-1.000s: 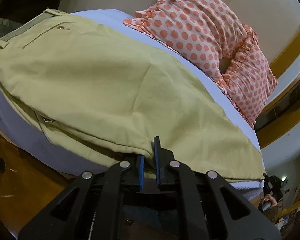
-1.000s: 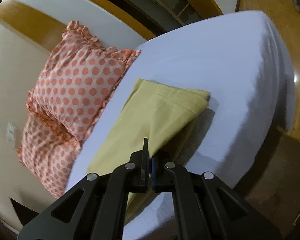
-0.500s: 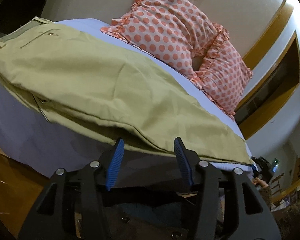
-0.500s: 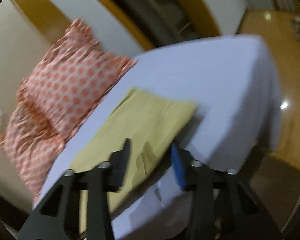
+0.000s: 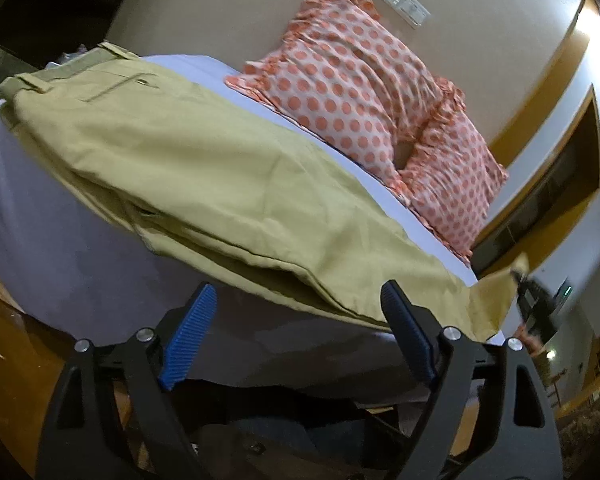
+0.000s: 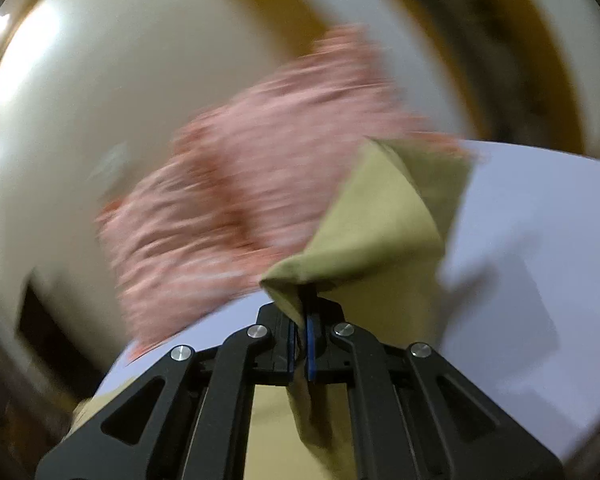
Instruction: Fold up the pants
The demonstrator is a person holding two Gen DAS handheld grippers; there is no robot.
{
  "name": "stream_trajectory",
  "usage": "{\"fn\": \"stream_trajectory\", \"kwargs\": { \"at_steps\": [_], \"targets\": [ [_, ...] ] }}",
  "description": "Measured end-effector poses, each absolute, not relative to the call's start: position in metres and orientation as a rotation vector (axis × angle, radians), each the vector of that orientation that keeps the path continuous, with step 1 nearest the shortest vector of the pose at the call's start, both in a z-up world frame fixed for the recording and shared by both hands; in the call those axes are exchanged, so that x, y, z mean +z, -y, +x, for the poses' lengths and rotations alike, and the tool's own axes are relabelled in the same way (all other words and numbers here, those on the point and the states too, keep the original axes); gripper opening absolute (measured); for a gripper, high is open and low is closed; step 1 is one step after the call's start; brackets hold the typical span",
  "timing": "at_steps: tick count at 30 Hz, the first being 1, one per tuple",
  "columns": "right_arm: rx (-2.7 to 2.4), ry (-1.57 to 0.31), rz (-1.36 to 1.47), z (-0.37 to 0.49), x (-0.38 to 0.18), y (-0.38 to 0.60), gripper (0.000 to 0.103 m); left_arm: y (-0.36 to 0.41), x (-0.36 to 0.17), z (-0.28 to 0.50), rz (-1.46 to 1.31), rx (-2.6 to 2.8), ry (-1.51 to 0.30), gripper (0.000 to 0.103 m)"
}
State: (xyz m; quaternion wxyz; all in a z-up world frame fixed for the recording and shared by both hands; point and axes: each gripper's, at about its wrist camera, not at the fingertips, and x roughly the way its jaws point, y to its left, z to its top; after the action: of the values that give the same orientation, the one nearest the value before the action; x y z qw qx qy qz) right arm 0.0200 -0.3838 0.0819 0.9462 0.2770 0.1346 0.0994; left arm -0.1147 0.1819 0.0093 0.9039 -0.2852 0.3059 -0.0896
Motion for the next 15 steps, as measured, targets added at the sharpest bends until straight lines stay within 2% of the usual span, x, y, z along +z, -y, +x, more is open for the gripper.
{"fn": "stream_trajectory", "kwargs": {
  "at_steps": [3,5,7,8,9,10,11,15],
  "targets": [
    [0.475,-0.328,0.437,0.036,0.098,0.283,0.005,-0.186,0.010,-0.118,-0.589,-0.143,-0.622,0.087],
    [0.644,-0.458,0.279,0.039,0.088,0.203,0.006,-0.191,0.010,-0.120,-0.593,-0.127,-0.617,0.089],
    [0.753,-0.596,0.117,0.034,0.067,0.144,0.016,-0.195,0.008,-0.118,-0.595,-0.107,-0.621,0.091],
    [0.777,-0.652,0.038,0.029,0.056,0.123,0.031,-0.196,0.007,-0.118,-0.597,-0.106,-0.623,0.091],
    [0.779,-0.669,0.007,0.023,0.050,0.114,0.051,-0.197,0.006,-0.116,-0.598,-0.109,-0.626,0.093],
    [0.782,-0.668,0.000,0.018,0.046,0.113,0.060,-0.198,0.005,-0.115,-0.599,-0.114,-0.627,0.093],
    [0.790,-0.652,0.022,0.013,0.045,0.118,0.074,-0.197,0.004,-0.112,-0.596,-0.126,-0.630,0.094],
    [0.739,-0.608,0.115,0.013,0.056,0.144,0.084,-0.192,-0.004,-0.102,-0.592,-0.152,-0.662,0.094]
  ]
}}
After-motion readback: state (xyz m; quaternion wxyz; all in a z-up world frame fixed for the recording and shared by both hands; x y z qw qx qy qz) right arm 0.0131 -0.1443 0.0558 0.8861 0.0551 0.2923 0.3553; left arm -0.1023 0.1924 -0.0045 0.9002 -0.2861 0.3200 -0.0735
